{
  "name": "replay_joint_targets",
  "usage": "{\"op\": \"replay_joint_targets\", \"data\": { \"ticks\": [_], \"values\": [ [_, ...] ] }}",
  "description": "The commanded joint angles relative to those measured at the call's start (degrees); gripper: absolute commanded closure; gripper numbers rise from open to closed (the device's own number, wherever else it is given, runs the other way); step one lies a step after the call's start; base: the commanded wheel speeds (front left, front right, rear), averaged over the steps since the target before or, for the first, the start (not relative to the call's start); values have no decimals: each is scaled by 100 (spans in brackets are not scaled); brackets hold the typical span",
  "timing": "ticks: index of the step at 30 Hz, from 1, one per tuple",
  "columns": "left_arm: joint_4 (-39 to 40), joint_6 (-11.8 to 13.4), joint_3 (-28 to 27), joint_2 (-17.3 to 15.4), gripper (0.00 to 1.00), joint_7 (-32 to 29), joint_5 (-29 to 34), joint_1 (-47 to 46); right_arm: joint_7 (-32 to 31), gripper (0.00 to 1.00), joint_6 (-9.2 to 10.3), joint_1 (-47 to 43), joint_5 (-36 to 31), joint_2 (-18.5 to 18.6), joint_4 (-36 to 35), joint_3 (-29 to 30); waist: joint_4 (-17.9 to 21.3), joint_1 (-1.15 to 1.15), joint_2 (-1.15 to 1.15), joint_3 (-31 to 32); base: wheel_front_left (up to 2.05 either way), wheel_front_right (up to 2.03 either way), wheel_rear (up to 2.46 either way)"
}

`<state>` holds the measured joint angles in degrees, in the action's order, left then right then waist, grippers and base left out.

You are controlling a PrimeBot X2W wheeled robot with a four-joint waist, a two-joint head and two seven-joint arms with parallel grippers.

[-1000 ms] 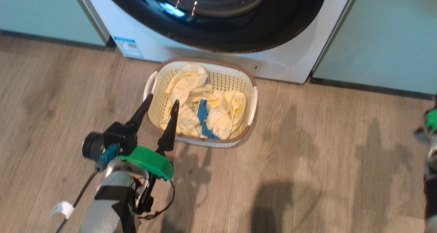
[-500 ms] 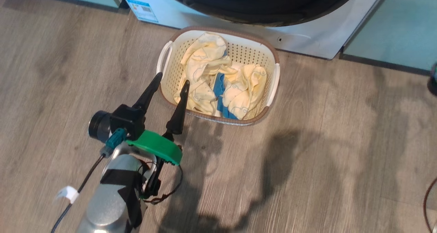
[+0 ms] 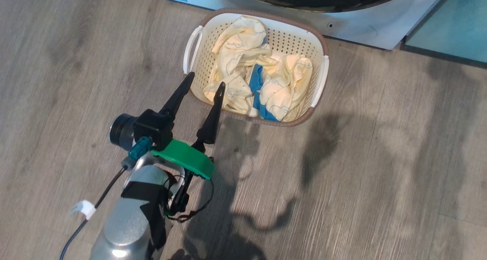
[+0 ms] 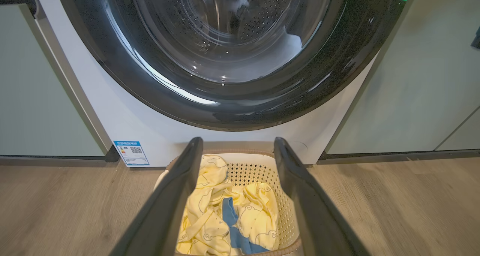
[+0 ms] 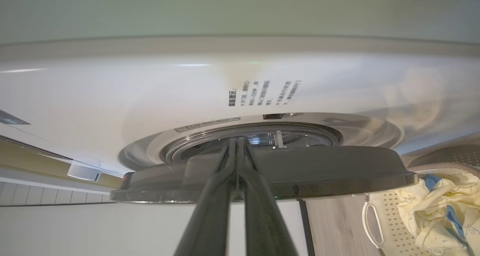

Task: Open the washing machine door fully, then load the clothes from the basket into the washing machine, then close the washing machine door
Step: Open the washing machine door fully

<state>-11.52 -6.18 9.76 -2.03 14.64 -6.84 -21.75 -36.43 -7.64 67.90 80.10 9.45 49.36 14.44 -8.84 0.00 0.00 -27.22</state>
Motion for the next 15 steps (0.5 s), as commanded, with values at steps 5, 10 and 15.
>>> {"op": "replay_joint_targets", "data": {
  "ticks": [5, 10, 15],
  "values": [
    [208, 75, -64, -86, 0, 36, -107, -198, -194, 100, 15, 667, -143, -41, -47, -206, -84, 0, 0, -95, 0, 0, 0],
    [187, 108, 34, -86, 0, 36, -184, -223, -213, 100, 15, 953, -342, -110, 79, -351, -160, 0, 0, -136, 0, 0, 0],
    [201, 132, 115, -85, 0, 36, -221, -263, -200, 100, 15, 1231, -538, -178, 294, -464, -243, 0, 0, -205, 0, 0, 0]
  ]
}}
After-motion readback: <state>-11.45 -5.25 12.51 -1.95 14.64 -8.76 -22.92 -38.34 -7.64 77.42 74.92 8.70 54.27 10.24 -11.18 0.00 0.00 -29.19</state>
